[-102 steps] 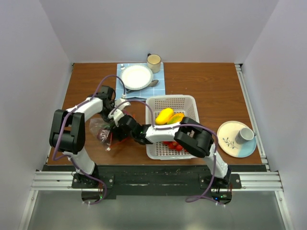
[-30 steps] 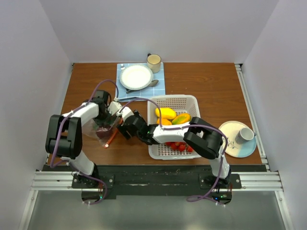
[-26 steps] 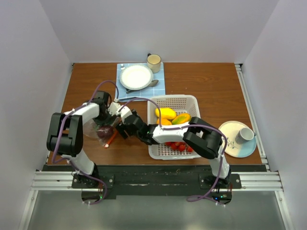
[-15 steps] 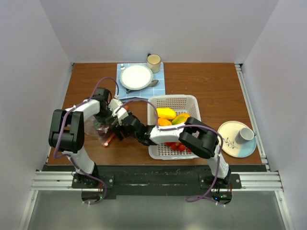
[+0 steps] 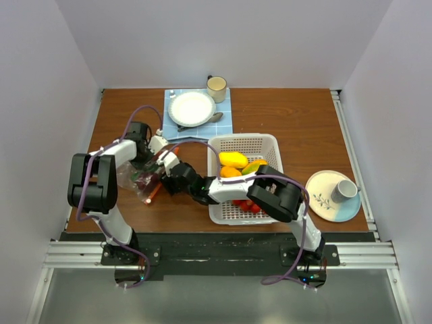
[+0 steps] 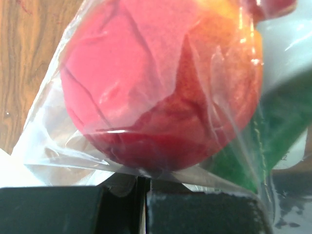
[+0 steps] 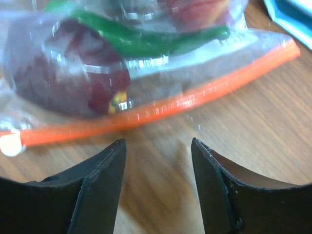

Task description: Open the zip-top bag and remove the fake food

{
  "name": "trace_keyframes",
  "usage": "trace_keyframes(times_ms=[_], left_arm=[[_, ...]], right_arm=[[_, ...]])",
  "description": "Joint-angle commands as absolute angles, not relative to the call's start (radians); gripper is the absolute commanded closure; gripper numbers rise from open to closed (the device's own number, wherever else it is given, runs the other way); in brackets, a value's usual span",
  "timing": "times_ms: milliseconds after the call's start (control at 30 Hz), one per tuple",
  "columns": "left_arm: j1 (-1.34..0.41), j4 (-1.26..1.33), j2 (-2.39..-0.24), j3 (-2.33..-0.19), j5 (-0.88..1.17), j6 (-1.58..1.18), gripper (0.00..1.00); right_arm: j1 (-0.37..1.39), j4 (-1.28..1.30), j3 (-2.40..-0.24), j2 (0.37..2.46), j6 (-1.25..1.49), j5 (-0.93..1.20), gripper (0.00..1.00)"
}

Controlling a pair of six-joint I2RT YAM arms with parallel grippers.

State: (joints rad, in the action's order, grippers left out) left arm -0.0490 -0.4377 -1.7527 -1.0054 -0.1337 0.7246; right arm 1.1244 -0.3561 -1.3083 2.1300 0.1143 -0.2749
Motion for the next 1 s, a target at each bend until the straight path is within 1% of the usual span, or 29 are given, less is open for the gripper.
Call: trace_keyframes(times_ms=[0, 67, 167, 200, 300, 400, 567, 733, 867, 967], left_arm=[[-0.038, -0.449, -1.821, -0.945, -0.064, 0.729, 1.0], [-0.038, -0.46, -1.824, -0.953, -0.049, 0.726, 1.0], [-0.04, -0.486, -1.822, -0.968, -0.022, 0.712, 1.0], [-0.04, -0.491, -1.822, -0.971, -0.017, 0.709, 1.0], [-0.044, -0.5, -1.818, -0.973, -0.008, 0.706, 1.0], [-0.049, -0.502, -1.827, -0.973, -0.006, 0.698, 1.0], [-0.06, -0.505, -1.847, -0.983, 0.024, 0.68, 1.0], [-0.077, -0.532, -1.85, -1.0, 0.078, 0.644, 1.0], [-0.083, -0.546, -1.864, -1.009, 0.1, 0.629, 1.0], [-0.084, -0.561, -1.873, -1.012, 0.115, 0.623, 1.0]], right_arm=[[1.117, -0.37, -1.416, 2.187, 0.107, -0.298, 0.39], [1.117, -0.382, -1.436, 2.212, 0.104, -0.293, 0.37], [1.118, -0.38, -1.494, 2.241, 0.109, -0.281, 0.31], [1.118, -0.385, -1.506, 2.255, 0.112, -0.275, 0.27], [1.118, -0.422, -1.526, 2.25, 0.129, -0.229, 0.18], [1.118, -0.468, -1.513, 2.234, 0.147, -0.17, 0.12], [1.124, -0.515, -1.514, 2.226, 0.146, -0.117, 0.08], [1.129, -0.529, -1.565, 2.261, 0.166, -0.091, 0.05], [1.146, -0.545, -1.609, 2.286, 0.176, -0.09, 0.01], [1.147, -0.537, -1.644, 2.304, 0.184, -0.098, 0.01]])
